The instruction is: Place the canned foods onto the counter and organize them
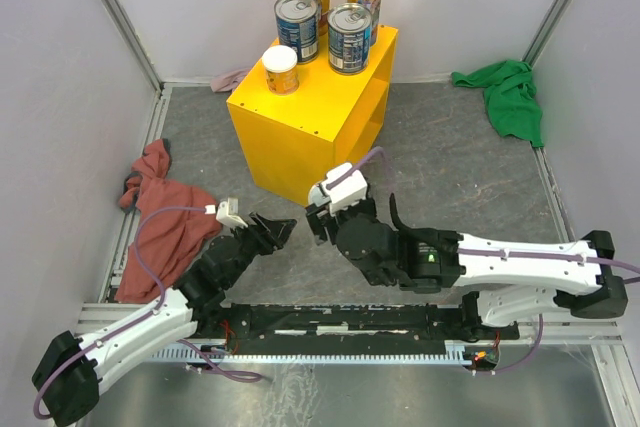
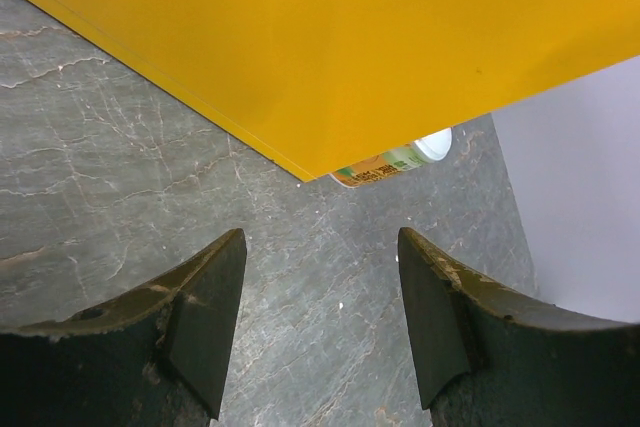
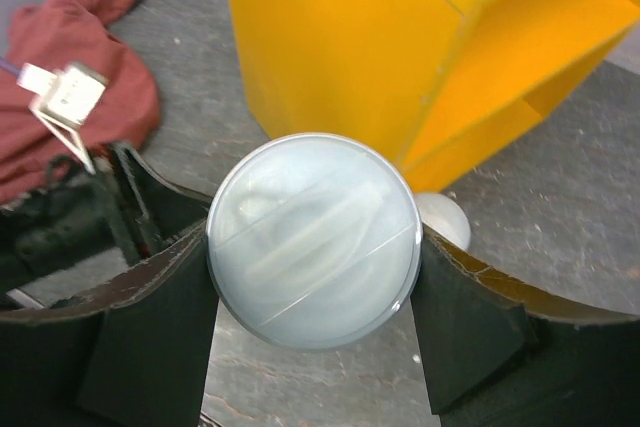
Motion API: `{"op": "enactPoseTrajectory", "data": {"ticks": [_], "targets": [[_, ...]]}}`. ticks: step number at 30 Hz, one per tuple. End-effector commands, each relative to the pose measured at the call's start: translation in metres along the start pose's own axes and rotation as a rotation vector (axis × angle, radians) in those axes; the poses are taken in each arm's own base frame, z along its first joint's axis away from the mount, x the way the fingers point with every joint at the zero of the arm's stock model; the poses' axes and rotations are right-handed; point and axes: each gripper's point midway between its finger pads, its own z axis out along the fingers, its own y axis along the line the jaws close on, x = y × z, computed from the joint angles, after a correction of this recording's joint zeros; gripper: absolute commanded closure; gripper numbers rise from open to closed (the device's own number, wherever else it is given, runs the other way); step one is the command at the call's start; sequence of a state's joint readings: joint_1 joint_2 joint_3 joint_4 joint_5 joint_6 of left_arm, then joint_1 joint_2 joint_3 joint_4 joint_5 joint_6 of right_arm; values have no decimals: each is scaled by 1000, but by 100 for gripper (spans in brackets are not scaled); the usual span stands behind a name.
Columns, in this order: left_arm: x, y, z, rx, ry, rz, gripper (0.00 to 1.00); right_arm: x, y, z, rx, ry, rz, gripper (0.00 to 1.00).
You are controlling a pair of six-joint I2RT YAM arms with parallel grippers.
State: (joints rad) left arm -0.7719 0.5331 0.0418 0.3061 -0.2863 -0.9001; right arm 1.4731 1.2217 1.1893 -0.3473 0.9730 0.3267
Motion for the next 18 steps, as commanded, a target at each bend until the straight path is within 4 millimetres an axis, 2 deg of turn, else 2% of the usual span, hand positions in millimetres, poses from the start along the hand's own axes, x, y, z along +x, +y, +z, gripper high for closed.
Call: {"op": "enactPoseTrajectory", "data": {"ticks": [1, 10, 18], "targets": [[-6, -11, 0, 25, -13, -40, 31, -75, 21, -6, -77, -127, 105, 93], [-9, -14, 0, 27, -14, -35, 31, -118, 42, 2, -88, -179, 49, 93], [-11, -17, 0, 32, -17, -32, 31, -159, 36, 14, -71, -231, 55, 94]]}}
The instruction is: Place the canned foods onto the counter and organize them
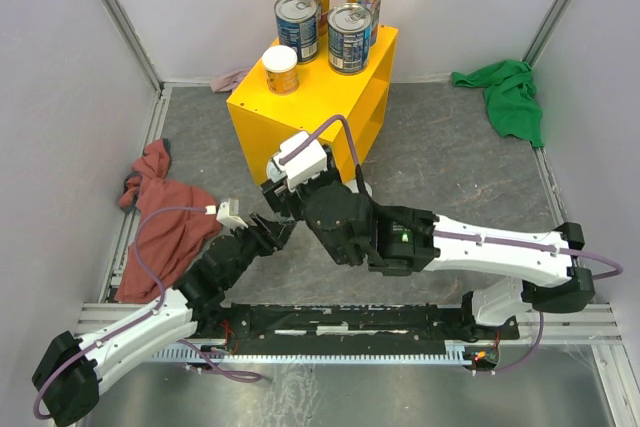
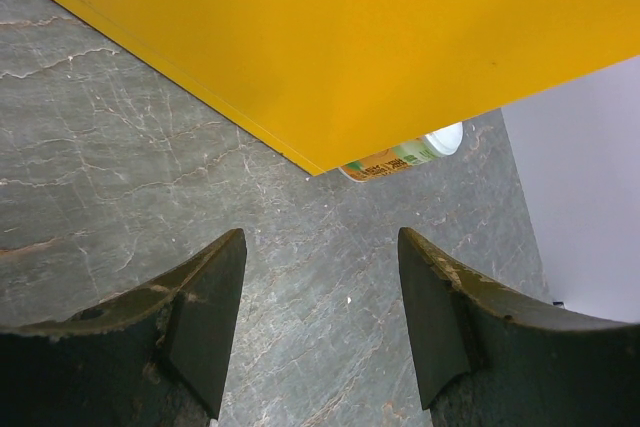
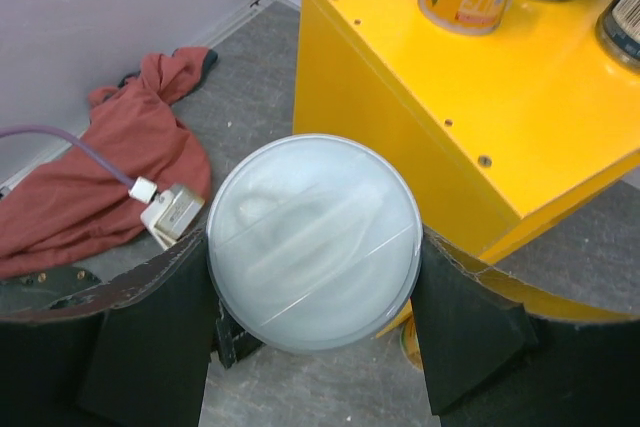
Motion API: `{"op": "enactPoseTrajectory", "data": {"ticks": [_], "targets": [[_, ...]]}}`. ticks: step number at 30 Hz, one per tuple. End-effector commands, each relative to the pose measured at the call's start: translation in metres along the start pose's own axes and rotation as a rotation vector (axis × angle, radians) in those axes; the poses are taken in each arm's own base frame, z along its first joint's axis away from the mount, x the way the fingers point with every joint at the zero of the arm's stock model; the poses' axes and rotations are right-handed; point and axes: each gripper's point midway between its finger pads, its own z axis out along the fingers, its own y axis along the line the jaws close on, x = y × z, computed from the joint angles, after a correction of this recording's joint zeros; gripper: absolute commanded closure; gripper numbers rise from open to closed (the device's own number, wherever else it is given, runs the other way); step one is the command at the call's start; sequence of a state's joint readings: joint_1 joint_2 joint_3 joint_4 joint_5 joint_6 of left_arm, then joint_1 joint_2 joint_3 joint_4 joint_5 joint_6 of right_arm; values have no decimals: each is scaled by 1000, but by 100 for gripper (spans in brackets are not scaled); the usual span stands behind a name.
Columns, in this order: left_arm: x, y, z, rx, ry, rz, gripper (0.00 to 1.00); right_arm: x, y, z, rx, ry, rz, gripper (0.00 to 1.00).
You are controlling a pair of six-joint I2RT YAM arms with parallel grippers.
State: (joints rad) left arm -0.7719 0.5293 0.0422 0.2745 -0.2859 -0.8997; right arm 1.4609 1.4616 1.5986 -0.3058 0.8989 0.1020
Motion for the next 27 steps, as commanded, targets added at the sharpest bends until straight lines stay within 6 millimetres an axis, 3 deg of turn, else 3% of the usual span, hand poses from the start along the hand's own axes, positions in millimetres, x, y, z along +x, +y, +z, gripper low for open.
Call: {"op": "enactPoseTrajectory", "data": {"ticks": [1, 7, 13, 27], "targets": [[-15, -22, 0, 51, -32, -40, 31, -66, -23, 3, 25, -128, 107, 94], [-12, -19, -2, 50, -30, -44, 31, -80, -44, 23, 60, -138, 125, 95], [-11, -16, -2, 45, -30, -43, 31, -85, -80, 50, 130, -142, 163, 96], [-7, -10, -2, 33, -27, -45, 31, -80, -129, 94, 212, -111, 201, 98]]}}
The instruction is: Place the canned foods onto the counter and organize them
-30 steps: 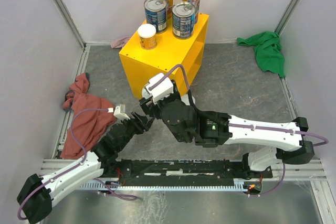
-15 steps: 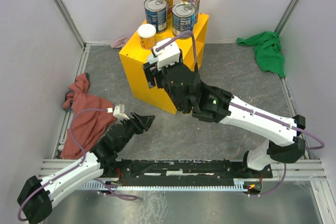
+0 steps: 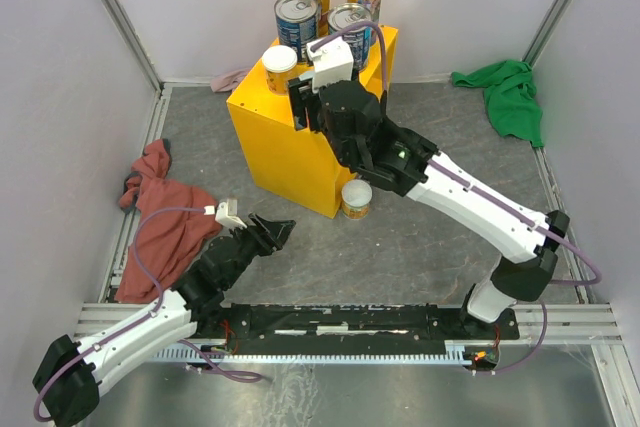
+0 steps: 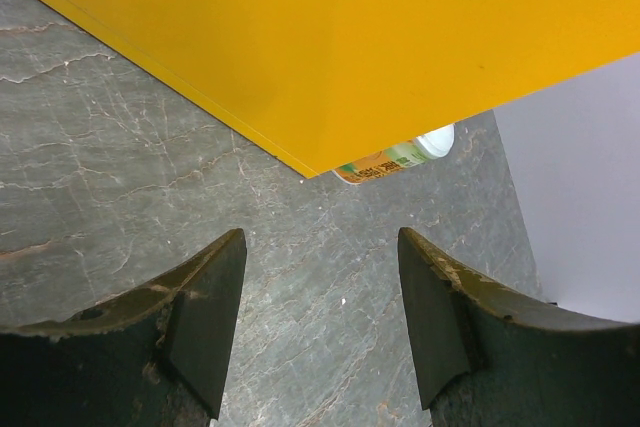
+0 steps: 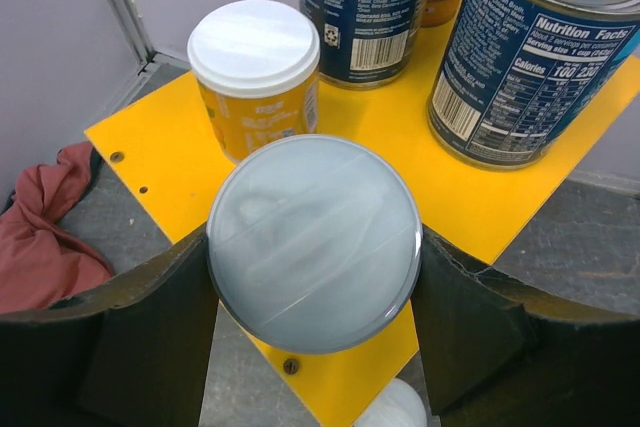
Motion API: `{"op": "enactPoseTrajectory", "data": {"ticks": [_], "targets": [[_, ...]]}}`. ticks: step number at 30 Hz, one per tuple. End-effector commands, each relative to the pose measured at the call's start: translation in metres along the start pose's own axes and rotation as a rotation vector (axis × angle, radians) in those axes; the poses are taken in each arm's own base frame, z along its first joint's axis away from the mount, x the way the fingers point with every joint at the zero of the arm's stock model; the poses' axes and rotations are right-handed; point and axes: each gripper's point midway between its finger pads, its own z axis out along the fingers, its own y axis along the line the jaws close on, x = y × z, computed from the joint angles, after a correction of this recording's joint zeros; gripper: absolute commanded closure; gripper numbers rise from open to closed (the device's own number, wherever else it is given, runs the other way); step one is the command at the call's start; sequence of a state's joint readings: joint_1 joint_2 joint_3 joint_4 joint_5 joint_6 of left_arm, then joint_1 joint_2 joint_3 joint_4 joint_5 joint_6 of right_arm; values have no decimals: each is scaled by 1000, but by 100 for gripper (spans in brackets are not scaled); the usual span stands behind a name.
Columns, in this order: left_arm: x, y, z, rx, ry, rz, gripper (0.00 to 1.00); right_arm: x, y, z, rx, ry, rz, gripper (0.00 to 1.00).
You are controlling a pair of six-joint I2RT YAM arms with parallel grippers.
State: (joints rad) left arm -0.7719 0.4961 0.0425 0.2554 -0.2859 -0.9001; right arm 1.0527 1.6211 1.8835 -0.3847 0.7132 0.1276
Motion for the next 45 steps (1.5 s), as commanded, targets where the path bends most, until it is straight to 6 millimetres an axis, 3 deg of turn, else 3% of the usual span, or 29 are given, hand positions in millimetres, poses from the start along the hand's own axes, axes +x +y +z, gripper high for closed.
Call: {"op": "enactPoseTrajectory", "data": {"ticks": [1, 16, 25, 35, 45], "targets": [[-4, -7, 0, 22, -18, -40, 31, -45, -12, 4, -5, -90, 115, 98], [-3, -12, 6, 28, -5, -27, 31, -28, -43, 48, 65, 0, 137, 98], [4, -6, 9, 20, 6, -30, 31, -13, -60, 64, 99, 54, 137, 98], [6, -4, 12, 12, 8, -31, 31, 6, -53, 69, 59, 100, 143, 97], [8, -3, 12, 13, 14, -36, 31, 22, -48, 59, 33, 126, 150, 96]]}}
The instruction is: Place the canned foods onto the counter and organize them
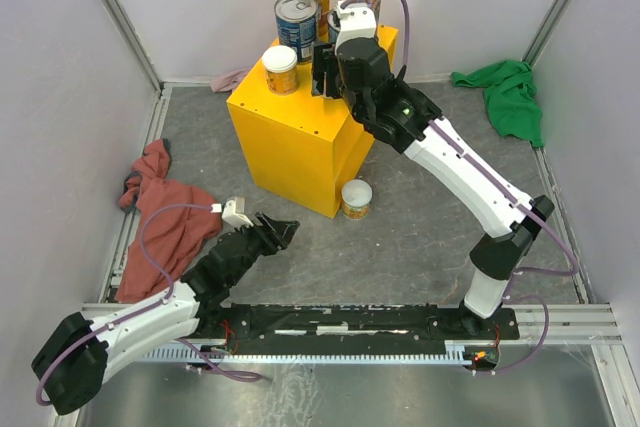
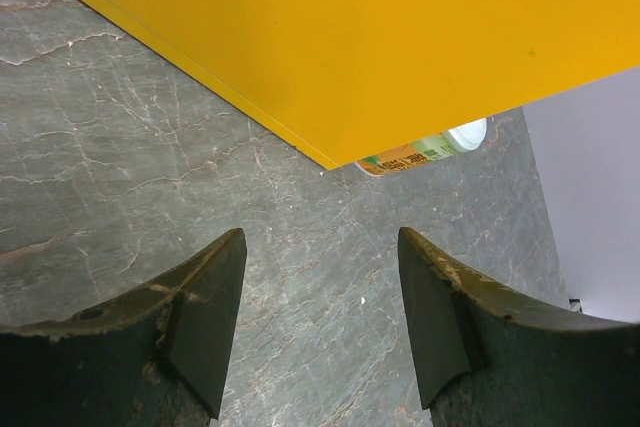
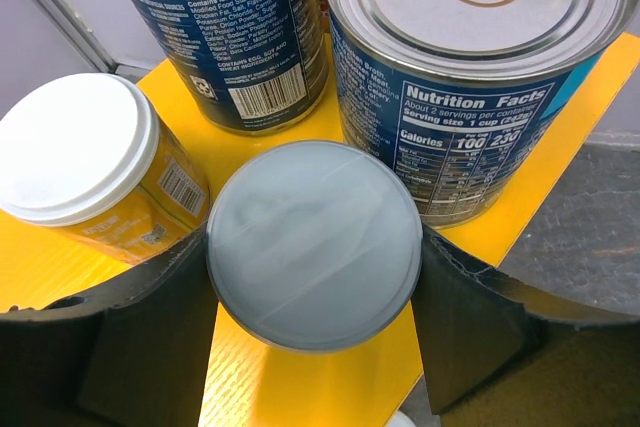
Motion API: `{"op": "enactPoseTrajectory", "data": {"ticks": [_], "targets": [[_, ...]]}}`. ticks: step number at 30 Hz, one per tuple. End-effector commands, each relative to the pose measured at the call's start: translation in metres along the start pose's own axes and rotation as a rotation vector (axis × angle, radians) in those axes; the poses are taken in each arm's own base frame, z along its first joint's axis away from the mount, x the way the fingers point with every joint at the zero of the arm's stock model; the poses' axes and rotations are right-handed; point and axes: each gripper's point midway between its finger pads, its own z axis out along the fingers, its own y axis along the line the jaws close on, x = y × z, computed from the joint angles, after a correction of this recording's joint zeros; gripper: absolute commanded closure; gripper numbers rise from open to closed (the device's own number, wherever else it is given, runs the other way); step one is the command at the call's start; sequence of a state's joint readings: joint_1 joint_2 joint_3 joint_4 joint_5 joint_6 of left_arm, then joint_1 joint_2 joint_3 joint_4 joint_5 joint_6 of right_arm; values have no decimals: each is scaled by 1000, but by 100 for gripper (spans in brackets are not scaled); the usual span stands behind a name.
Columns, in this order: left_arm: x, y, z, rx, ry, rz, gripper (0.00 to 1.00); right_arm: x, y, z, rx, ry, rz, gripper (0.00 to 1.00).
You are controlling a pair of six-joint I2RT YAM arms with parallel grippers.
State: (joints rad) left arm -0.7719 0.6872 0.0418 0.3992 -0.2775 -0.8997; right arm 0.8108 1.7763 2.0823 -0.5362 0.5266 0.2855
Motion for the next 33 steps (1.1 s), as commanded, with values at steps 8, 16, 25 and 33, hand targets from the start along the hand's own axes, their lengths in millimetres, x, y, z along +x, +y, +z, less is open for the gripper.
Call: {"op": "enactPoseTrajectory", "data": {"ticks": [8, 16, 25, 33], "targets": [[-5, -12, -1, 54, -25, -56, 31, 19, 13, -13, -27, 45, -42, 95], [-5, -13, -3, 62, -23, -60, 31, 29, 7, -15, 12, 59, -67, 89], [-6, -16, -5, 72, -23, -62, 31, 37, 6, -9, 32, 96, -100, 80], [-9, -15, -8, 70, -29, -61, 31, 40, 4, -6, 42, 107, -95, 52]]}}
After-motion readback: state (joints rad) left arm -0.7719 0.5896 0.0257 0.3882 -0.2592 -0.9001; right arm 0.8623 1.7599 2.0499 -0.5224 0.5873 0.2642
